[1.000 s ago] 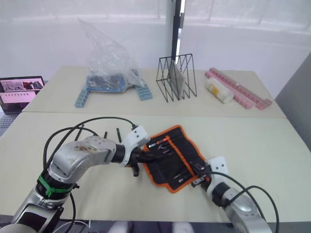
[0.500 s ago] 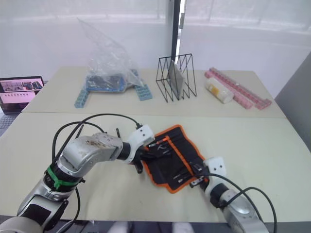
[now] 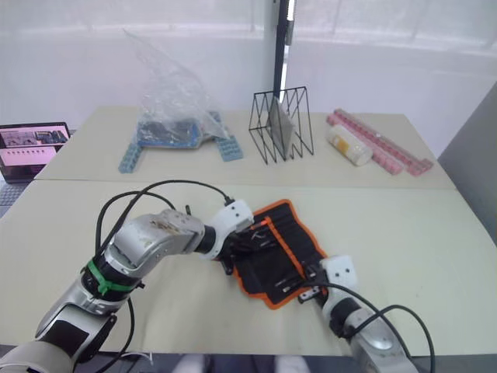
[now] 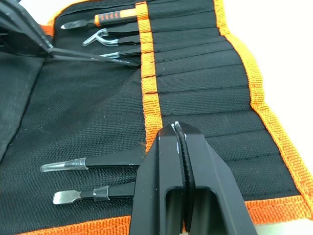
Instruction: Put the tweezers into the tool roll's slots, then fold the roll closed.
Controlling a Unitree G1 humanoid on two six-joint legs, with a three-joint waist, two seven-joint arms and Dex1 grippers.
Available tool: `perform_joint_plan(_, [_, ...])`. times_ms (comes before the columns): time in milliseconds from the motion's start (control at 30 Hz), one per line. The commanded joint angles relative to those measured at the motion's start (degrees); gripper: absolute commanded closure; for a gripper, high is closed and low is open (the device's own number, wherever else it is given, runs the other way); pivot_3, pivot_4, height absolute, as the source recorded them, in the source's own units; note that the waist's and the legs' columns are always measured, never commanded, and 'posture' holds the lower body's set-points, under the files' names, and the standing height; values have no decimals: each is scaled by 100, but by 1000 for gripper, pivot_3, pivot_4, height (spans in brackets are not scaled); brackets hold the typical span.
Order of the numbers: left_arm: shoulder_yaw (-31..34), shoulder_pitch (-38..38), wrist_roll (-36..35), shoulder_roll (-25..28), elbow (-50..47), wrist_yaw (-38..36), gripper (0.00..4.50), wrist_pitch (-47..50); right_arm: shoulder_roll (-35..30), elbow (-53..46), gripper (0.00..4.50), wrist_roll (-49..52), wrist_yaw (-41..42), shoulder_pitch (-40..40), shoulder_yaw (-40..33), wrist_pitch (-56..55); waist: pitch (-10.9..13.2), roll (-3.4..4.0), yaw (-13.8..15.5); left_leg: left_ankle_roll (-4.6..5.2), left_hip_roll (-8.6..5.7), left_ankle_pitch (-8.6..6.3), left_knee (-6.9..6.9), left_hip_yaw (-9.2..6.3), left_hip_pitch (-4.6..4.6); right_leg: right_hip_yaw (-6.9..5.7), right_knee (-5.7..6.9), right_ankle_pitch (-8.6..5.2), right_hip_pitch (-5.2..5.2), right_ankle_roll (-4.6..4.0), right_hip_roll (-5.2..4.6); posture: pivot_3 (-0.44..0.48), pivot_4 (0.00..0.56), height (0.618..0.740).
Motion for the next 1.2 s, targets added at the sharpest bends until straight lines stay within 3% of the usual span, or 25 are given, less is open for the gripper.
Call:
perform_joint_plan(33, [-77, -128, 138, -40, 58, -7, 4500, -121, 58, 34, 4465, -10, 35, 199, 396, 270, 0, 0, 2, 0, 0, 0, 0, 0, -1, 0, 0, 0, 0, 0, 0, 0, 150, 718])
perform_joint_plan(500, [-539, -492, 568, -204, 703, -384, 4500, -879, 120, 13, 4465, -152, -62, 251, 492, 238, -3, -2, 3, 0, 0, 0, 0, 0, 0, 0, 0, 0, 0, 0, 0, 0, 150, 718])
perform_joint_plan(1200, [-922, -710, 1687, -1309, 2441, -635, 4500, -2360, 88, 7, 4465, -292, -9, 283, 592, 234, -15, -14, 9, 0, -1, 0, 0, -1, 0, 0, 0, -1, 5, 1, 0, 0, 150, 718])
